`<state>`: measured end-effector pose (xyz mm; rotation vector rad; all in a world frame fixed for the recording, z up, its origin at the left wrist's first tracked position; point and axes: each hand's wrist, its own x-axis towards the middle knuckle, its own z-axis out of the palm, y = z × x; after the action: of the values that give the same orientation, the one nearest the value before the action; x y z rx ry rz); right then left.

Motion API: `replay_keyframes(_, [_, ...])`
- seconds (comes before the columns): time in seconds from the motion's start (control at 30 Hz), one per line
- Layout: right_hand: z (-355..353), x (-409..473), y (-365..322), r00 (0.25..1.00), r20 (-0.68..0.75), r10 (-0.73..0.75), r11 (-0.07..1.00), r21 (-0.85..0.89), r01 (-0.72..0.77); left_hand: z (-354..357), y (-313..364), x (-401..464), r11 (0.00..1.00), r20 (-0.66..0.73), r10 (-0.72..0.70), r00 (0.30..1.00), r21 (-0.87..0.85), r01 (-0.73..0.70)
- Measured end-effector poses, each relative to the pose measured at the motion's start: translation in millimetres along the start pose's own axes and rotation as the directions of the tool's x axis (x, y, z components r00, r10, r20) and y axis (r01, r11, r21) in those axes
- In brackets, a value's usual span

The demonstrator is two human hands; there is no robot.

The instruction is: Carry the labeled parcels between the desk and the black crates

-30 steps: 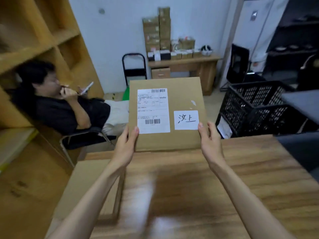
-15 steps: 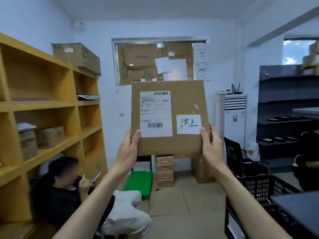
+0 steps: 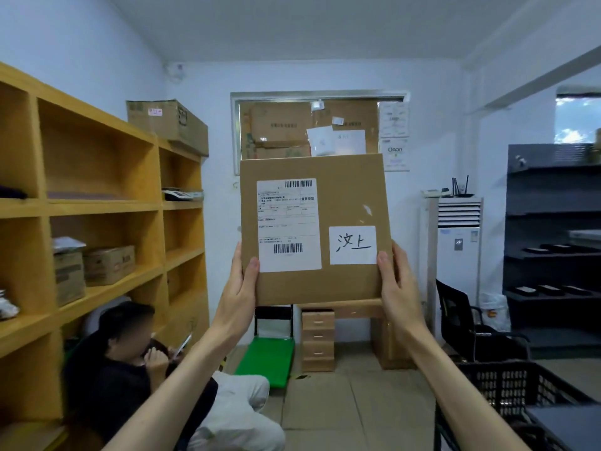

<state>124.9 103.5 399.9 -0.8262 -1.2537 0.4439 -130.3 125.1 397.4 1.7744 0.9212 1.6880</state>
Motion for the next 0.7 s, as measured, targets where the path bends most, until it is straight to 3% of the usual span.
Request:
replay_keyframes(0.43, [1.1, -14.1, 5.4, 0.999, -0.043, 0.032, 0.999, 0.014, -0.031, 0.1, 2.0, -14.8, 0.999, -0.012, 0.009, 1.0, 0.038, -0.009])
replay_keyframes(0.7, [69.8, -26.2, -19.2, 0.999, 0.013, 0.03, 0.997, 0.073, -0.031, -72.0, 23.5, -23.9, 0.994, -0.099, 0.034, 0.994, 0.107, -0.023])
